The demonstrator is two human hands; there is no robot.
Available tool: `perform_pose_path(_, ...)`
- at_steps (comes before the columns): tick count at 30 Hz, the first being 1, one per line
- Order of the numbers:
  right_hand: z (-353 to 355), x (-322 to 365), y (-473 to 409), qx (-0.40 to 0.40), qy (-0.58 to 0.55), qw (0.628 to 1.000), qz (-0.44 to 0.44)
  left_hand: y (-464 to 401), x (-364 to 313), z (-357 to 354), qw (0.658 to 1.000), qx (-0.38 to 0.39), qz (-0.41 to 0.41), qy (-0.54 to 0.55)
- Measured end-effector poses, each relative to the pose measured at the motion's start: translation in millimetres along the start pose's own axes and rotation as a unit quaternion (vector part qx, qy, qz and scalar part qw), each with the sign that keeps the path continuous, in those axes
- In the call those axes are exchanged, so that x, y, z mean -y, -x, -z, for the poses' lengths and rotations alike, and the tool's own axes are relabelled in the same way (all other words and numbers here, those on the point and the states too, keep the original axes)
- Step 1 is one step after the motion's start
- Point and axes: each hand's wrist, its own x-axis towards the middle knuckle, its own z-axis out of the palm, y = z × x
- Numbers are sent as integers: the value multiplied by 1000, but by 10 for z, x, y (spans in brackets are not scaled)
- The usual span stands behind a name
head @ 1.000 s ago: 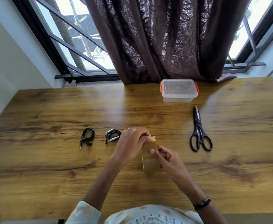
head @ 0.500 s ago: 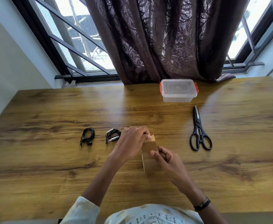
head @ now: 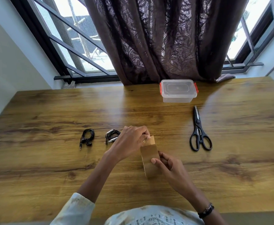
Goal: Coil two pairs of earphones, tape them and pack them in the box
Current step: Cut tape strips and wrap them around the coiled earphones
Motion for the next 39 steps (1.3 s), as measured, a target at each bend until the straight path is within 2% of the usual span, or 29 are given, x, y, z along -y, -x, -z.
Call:
perform_pose_path(6,157,-73,33,39,4,999,-28,-27,-32,115,996,60,-19,56)
perform_pose_path(7,227,-91,30,30,2,999,-40,-36,-26,133,995,70,-19,62)
perform_pose_path(9,415,-163,-17,-59,75,994,-43,-50,-18,159,993,90,-17,74)
perform_pose_path(10,533,-217,-53,-120,159,979,-43,-55,-17,167,992,98,-17,77)
perform_pose_path(12,768,-353,-125,-235,328,914,-40,-59,-26,176,990,114,-21,83)
perform_pose_path(14,936,-462,-199,-288,426,856,-50,-54,-37,187,988,122,-26,86)
perform_pose_path(18,994,-533,-301,-278,507,808,-113,-58,-33,195,988,127,-27,87)
perform_pose_path(24,1024,-371,-429,-267,520,787,-200,-49,-46,191,986,130,-32,94)
perform_pose_path(28,1091,-275,-504,-234,506,792,-250,-48,-30,198,987,123,-31,95)
perform_pose_path(32,1125,-262,-503,-196,515,796,-249,-52,-28,199,988,118,-33,91)
perform_pose_path(34,1138,-233,-466,-181,504,811,-237,-53,-35,200,989,119,-36,84)
perform_pose_path(36,1160,-189,-419,-161,433,859,-220,-51,-46,201,990,115,-39,75)
perform_pose_path(39,1192,-124,-315,-118,242,943,-197,-49,-65,201,991,107,-47,61)
